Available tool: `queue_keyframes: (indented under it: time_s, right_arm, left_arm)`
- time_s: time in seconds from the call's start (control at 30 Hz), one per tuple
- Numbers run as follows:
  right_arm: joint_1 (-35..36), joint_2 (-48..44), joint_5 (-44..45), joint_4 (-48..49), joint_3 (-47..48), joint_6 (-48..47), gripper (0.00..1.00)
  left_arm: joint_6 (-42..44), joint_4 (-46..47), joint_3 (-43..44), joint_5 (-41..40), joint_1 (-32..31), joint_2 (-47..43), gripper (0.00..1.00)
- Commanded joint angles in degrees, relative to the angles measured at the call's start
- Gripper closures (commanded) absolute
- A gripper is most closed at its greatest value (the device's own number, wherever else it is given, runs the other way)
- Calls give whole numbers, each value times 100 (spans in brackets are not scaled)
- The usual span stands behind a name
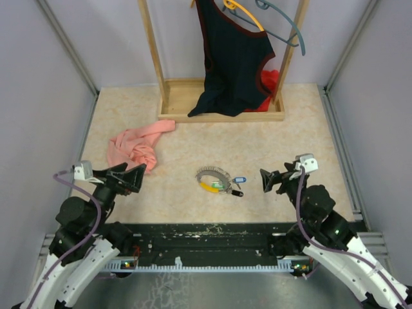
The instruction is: Put the keys on the keyring
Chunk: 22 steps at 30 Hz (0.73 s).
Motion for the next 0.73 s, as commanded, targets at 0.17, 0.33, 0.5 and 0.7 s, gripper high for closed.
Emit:
queue_keyframes:
  time_s: [0.17, 0.33, 0.5, 0.7]
  right_arm:
    - [-38, -421, 16, -197, 19, 290, 10]
    - [-36, -424, -18, -210, 21, 300, 10]
    - [-38, -454, -46, -210, 7, 313, 10]
    - [-43, -461, -59, -222, -6, 319, 9]
  left_arm:
    - [-205, -834, -128, -176, 19, -402, 1]
    - [-176, -721, -258, -65, 19, -407, 1]
    - [-41, -763, -223, -19, 19, -436, 0]
    - [-12, -733, -280, 22, 19, -469, 1]
